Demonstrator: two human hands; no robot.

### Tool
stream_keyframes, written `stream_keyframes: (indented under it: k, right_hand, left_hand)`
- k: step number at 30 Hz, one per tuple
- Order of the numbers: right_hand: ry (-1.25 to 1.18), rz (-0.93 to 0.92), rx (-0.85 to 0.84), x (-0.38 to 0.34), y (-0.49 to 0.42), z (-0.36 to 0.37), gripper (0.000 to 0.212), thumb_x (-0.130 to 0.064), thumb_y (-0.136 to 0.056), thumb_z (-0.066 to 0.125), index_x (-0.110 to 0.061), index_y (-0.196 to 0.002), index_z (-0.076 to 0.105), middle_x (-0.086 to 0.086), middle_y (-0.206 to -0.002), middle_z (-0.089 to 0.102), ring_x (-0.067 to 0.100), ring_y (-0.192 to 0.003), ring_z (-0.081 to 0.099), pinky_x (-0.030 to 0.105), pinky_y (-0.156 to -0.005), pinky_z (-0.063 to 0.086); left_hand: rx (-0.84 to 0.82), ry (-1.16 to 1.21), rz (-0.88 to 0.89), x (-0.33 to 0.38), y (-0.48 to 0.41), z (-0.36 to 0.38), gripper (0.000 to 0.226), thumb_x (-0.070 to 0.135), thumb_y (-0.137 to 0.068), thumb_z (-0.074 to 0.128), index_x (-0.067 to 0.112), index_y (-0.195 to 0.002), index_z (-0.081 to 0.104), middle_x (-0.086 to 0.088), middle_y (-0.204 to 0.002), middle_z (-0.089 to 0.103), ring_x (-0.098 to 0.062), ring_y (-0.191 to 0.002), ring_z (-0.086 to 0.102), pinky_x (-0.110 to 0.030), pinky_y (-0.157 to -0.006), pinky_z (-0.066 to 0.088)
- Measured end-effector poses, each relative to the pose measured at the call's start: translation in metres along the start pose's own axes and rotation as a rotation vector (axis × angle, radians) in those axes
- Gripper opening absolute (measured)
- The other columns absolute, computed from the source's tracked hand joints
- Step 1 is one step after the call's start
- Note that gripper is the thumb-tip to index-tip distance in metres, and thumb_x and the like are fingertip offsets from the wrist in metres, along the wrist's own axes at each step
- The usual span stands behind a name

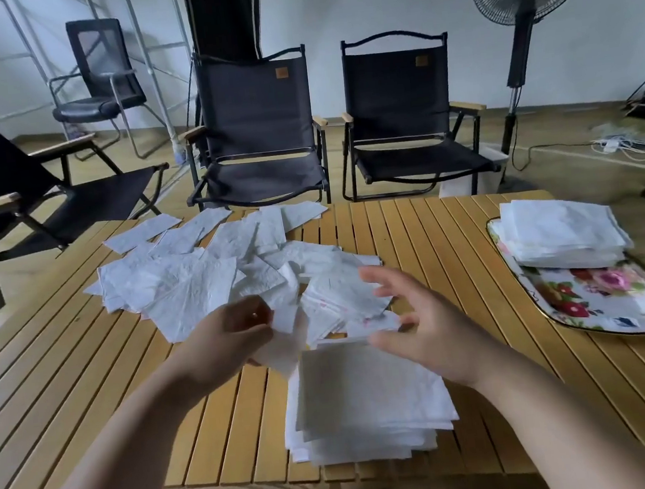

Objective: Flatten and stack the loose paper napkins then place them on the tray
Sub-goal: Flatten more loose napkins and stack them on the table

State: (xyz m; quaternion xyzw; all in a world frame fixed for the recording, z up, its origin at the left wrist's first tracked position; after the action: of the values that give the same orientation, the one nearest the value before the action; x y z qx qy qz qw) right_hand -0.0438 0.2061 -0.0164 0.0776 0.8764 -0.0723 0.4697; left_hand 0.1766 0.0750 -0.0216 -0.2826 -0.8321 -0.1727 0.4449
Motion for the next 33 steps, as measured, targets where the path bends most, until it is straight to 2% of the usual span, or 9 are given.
stream_keyframes:
  k: [4,10,14,16,19,24,28,31,33]
  right_hand:
    - [-0.07,-0.146,-0.171,-0.016,0.003,0.016,0.08,-0.035,-0.084,0.081,-0.061,-0.143,0.033,-0.04,-0.146,0.035,-0.014,-0.141,0.026,0.02,-0.11,0.029]
    - [-0.045,-0.105,-0.177,-0.021,0.004,0.018,0.071,-0.031,-0.085,0.08,-0.051,-0.142,0.043,-0.028,-0.122,0.058,-0.006,-0.112,0.054,0.02,-0.09,0.043]
    - [-0.119,-0.072,-0.203,-0.018,0.006,0.013,0.027,-0.03,-0.085,0.08,-0.032,-0.11,0.072,-0.008,-0.09,0.065,0.017,-0.084,0.059,0.033,-0.077,0.051]
    - [-0.167,-0.093,-0.207,-0.021,0.01,0.01,0.01,-0.03,-0.084,0.079,-0.026,-0.089,0.072,-0.007,-0.082,0.061,0.016,-0.079,0.056,0.035,-0.076,0.05]
    - [-0.291,-0.115,-0.206,-0.023,0.015,0.006,0.017,-0.024,-0.081,0.075,-0.022,-0.077,0.059,-0.011,-0.091,0.065,0.013,-0.088,0.061,0.036,-0.08,0.053]
    - [-0.462,-0.058,-0.193,-0.019,0.016,0.003,0.032,-0.019,-0.079,0.071,-0.015,-0.106,0.056,-0.015,-0.109,0.066,0.013,-0.078,0.055,0.027,-0.07,0.047]
    - [-0.488,-0.021,-0.188,-0.013,0.013,0.003,0.069,-0.023,-0.079,0.07,-0.042,-0.139,0.045,-0.009,-0.147,0.048,0.024,-0.084,0.059,0.027,-0.07,0.048]
    - [-0.523,0.0,-0.223,-0.014,0.013,0.003,0.079,-0.021,-0.078,0.07,-0.047,-0.145,0.038,0.0,-0.148,0.047,0.031,-0.093,0.066,0.026,-0.066,0.047]
    - [-0.536,0.015,-0.214,-0.016,0.014,0.001,0.078,-0.017,-0.078,0.068,-0.043,-0.146,0.039,0.004,-0.133,0.056,0.016,-0.079,0.066,0.027,-0.062,0.043]
  left_hand:
    - [-0.176,0.07,0.154,0.021,0.017,0.005,0.012,0.016,-0.087,0.058,0.022,-0.093,0.065,-0.014,-0.083,0.066,-0.022,-0.072,0.054,-0.036,-0.066,0.042]
    - [-0.224,0.173,0.246,0.038,0.023,0.018,0.03,-0.011,-0.094,0.055,0.011,-0.108,0.071,-0.003,-0.107,0.075,-0.015,-0.104,0.07,-0.024,-0.088,0.053]
    - [-0.061,0.173,0.232,0.039,0.016,0.019,0.019,0.01,-0.092,0.068,0.026,-0.101,0.07,-0.003,-0.087,0.072,-0.017,-0.074,0.063,-0.027,-0.065,0.051]
    - [0.004,0.187,0.189,0.038,0.013,0.021,0.013,0.016,-0.09,0.072,0.025,-0.098,0.068,-0.001,-0.079,0.07,-0.017,-0.063,0.056,-0.029,-0.054,0.047]
    - [-0.026,0.188,0.168,0.038,0.012,0.028,0.012,0.016,-0.09,0.071,0.017,-0.101,0.065,-0.002,-0.074,0.067,-0.017,-0.059,0.053,-0.029,-0.049,0.044]
    - [-0.113,0.251,0.137,0.038,0.016,0.035,0.024,0.013,-0.09,0.071,0.027,-0.105,0.058,-0.007,-0.093,0.071,-0.018,-0.07,0.056,-0.034,-0.06,0.042]
    - [-0.059,0.205,0.11,0.036,0.015,0.035,0.034,0.017,-0.084,0.078,0.026,-0.106,0.054,-0.002,-0.069,0.062,-0.016,-0.063,0.05,-0.036,-0.06,0.037]
    - [-0.052,0.22,0.07,0.037,0.015,0.036,0.036,0.014,-0.082,0.079,0.022,-0.107,0.054,-0.009,-0.081,0.073,-0.021,-0.07,0.061,-0.037,-0.066,0.046]
    - [-0.047,0.182,0.069,0.037,0.015,0.036,0.032,0.014,-0.084,0.078,0.022,-0.106,0.057,-0.004,-0.086,0.076,-0.021,-0.072,0.066,-0.035,-0.069,0.05]
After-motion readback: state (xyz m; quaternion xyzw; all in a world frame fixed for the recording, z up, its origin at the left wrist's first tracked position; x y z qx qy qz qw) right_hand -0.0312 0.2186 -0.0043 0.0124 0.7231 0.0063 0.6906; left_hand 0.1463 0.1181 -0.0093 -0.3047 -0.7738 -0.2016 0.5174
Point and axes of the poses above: each hand's wrist, its own y-axis away from the middle knuckle, its own z-axis out of the palm, x = y × z, the point moved 4 cm from there along -y, towards the middle knuckle
